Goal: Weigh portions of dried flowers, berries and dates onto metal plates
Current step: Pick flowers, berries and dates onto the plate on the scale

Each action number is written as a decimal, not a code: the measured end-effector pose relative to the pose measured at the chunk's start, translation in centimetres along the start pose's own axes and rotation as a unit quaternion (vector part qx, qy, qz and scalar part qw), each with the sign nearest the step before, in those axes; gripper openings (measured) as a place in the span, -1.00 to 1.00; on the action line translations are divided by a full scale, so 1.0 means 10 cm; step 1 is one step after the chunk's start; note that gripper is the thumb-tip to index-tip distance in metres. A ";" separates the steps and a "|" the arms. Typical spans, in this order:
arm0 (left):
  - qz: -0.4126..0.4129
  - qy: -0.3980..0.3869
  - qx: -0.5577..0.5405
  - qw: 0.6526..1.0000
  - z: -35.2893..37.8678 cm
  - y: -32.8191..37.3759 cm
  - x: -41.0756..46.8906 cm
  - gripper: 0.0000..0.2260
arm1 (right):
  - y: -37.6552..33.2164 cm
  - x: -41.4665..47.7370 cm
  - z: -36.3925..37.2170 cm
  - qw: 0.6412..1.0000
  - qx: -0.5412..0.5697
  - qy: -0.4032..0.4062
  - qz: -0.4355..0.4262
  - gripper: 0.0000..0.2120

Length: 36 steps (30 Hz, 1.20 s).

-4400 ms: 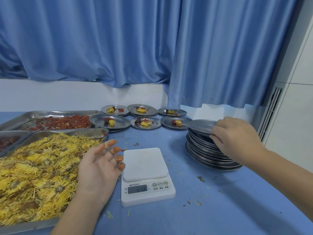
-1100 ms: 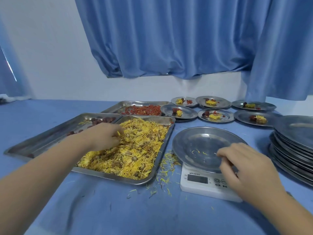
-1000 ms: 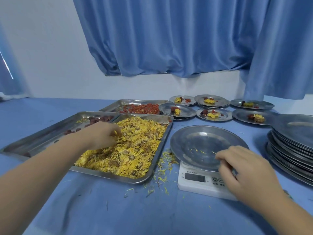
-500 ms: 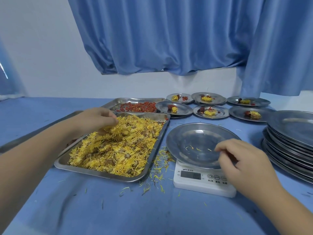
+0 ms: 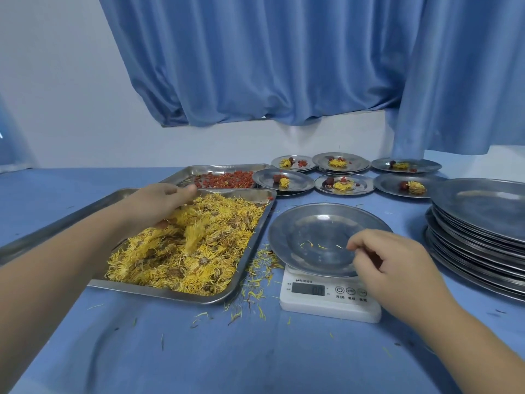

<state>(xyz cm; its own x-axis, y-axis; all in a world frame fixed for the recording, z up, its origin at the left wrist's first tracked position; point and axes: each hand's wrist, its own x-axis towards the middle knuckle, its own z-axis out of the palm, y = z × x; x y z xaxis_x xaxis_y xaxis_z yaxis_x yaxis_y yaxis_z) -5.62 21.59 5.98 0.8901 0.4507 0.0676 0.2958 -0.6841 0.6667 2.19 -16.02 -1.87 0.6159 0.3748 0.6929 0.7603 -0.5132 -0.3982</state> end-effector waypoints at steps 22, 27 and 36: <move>0.189 -0.153 -0.051 0.969 1.41 1.27 -0.05 -0.85 | 0.04 0.03 -0.07 0.999 0.022 0.020 0.030 -0.81; 0.192 -0.166 0.014 0.967 1.42 1.32 0.05 -0.77 | 0.06 0.04 -0.08 0.999 0.020 0.016 0.032 -0.81; 0.213 -0.098 -0.070 0.970 0.97 0.90 -0.16 -0.88 | -0.19 -0.03 0.00 0.999 -0.003 0.017 -0.048 -0.85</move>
<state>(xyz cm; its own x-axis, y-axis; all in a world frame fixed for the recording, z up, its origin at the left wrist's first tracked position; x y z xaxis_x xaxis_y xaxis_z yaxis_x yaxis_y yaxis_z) -1.07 9.14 4.68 0.9742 0.0176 0.2251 -0.1503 -0.6934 0.7047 0.60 -15.15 -1.32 0.5330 0.3961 0.7476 0.8139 -0.4814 -0.3253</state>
